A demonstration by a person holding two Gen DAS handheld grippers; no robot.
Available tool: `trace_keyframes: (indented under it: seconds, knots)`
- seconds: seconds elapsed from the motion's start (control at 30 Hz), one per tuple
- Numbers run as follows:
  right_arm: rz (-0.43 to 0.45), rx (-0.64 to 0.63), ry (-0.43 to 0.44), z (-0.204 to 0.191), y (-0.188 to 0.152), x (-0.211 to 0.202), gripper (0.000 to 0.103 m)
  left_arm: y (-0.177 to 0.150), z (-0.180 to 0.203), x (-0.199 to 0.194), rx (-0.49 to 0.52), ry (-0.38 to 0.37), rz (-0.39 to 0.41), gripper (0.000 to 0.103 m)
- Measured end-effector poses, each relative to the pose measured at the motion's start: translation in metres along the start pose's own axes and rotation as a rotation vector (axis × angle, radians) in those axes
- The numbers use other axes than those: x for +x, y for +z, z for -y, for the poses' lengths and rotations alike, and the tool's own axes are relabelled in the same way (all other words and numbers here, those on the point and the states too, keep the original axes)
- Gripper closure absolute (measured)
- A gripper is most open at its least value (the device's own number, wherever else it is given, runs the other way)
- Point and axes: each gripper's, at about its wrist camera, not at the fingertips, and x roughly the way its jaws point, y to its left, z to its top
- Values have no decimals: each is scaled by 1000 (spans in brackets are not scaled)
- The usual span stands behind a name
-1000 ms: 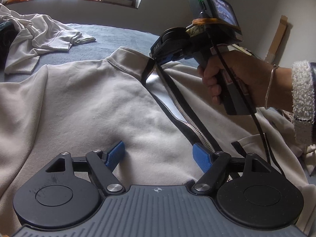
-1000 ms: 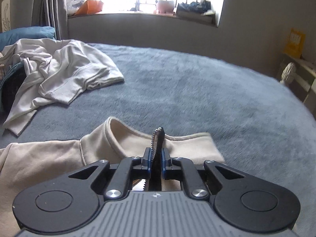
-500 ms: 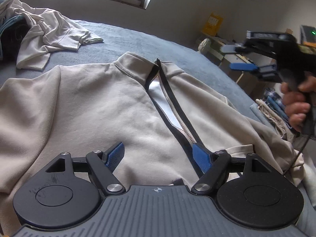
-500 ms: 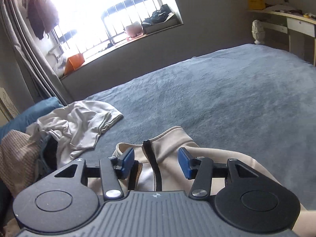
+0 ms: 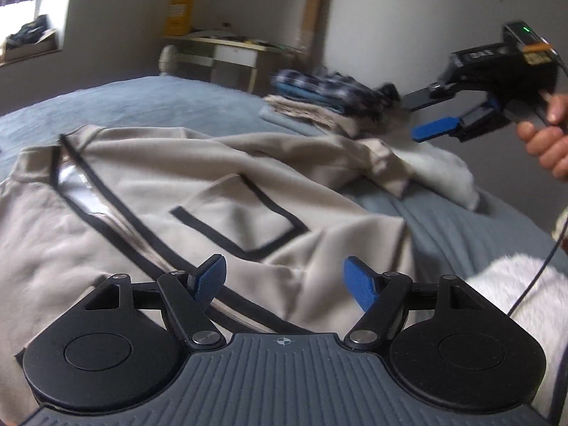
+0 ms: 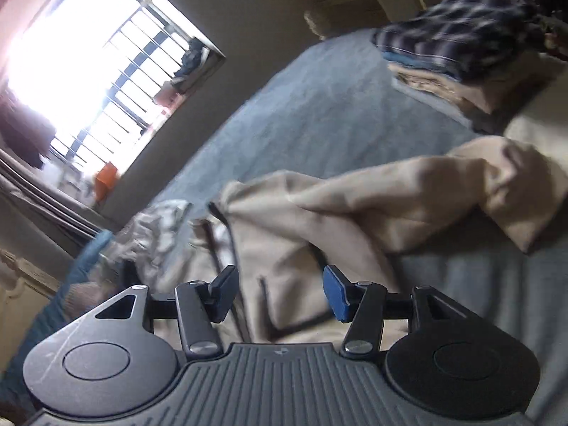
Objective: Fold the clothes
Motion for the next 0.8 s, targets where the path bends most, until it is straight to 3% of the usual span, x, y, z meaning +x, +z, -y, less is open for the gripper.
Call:
trace_keyframes:
  seconds: [0.13,0.23,0.33,0.5,0.63,0.8]
  knots:
    - [-91,10,-159,45,-34,13,48,-20,42,21,146,-19,-86,40]
    - [-115,145,-116,86,-54,17,50,-28,49,29,174,32,-117,50]
    - [-123,175,-86,104,-66,23,51,-31,49,33,168,72,-126,54]
    - [-140,233,-78,130,-71,36,51,-32,53,38,174,23,-154,54]
    - [-91,349,4,152,-73,41,52,-39,59,44,200,11,-172,54]
    - [-80,239,-6,140,-73,38,57,-39,54,47,164,11,-157,54]
